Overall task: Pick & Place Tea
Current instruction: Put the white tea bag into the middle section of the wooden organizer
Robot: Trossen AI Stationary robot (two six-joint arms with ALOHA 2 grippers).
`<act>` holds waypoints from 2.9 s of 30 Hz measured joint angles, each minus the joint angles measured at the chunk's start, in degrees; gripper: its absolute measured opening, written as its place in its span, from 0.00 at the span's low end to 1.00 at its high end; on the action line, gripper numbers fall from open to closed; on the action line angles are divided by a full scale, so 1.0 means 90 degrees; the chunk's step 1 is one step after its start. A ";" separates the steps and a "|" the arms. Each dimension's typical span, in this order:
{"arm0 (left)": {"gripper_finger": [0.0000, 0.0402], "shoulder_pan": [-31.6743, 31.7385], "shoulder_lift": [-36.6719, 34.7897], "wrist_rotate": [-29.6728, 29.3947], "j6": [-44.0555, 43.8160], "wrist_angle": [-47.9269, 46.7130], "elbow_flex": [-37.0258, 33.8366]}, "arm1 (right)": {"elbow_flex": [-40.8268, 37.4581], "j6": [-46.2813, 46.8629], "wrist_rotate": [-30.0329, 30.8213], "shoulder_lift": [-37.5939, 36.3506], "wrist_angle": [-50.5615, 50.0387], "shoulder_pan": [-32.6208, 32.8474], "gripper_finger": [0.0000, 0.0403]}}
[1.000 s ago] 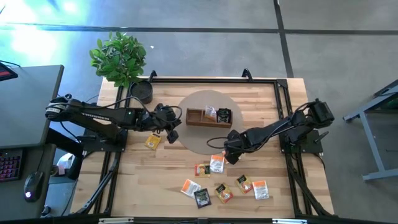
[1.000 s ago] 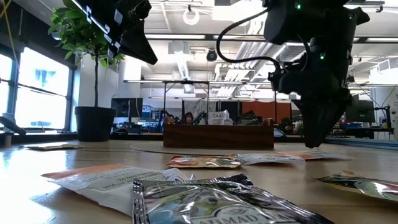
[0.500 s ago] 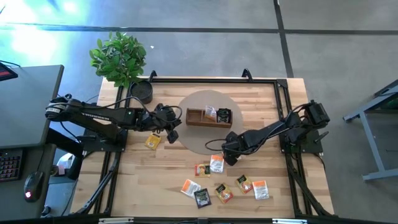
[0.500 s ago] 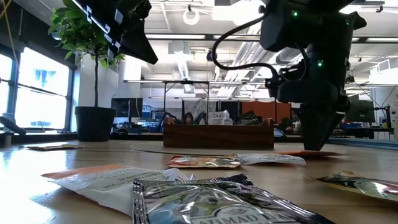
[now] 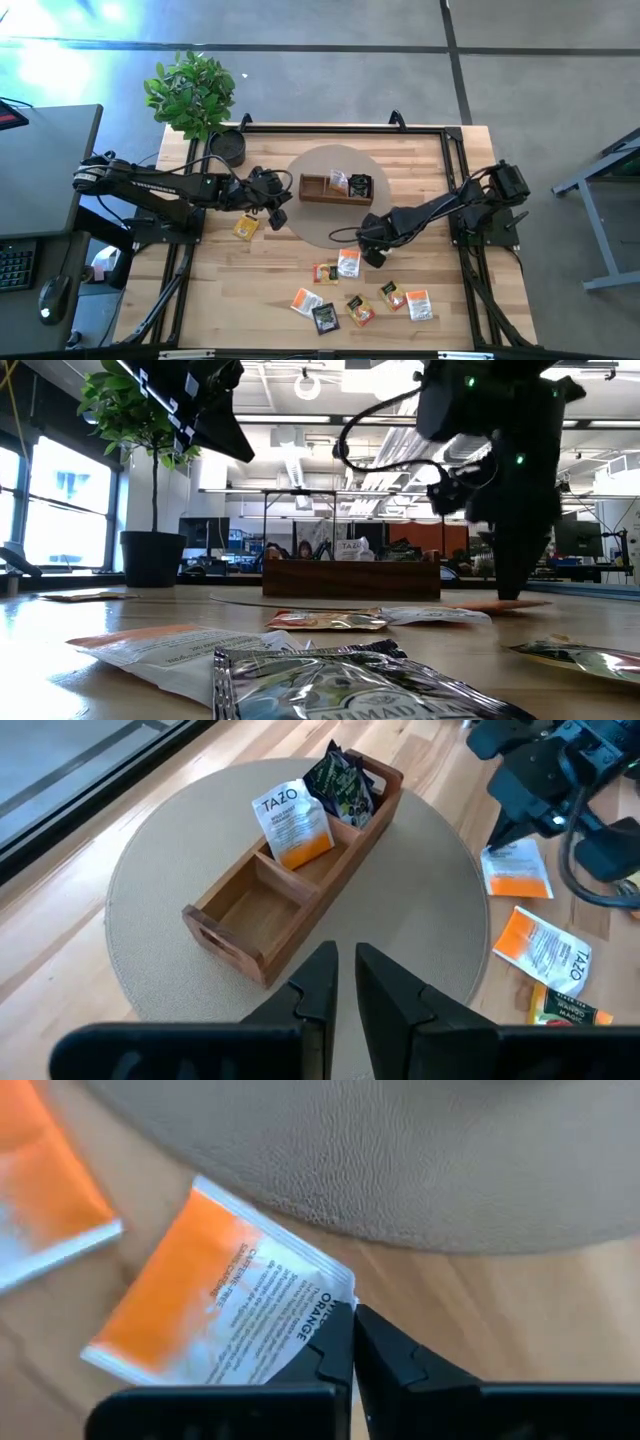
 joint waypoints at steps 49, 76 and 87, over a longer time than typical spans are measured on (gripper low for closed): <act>0.10 0.0000 0.0000 0.0000 0.0372 0.0036 0.0000 | 0.0910 -1.0552 0.1367 -0.0315 0.2257 -0.2259 0.00; 0.10 0.0001 0.0000 -0.0172 0.0347 0.0044 0.0005 | 0.0910 -0.9523 0.0336 -0.0319 0.2845 -0.2815 0.27; 0.10 0.0001 0.0000 -0.0221 0.0345 0.0057 0.0005 | 0.0910 -0.9065 0.1320 -0.0341 0.2511 -0.2461 0.30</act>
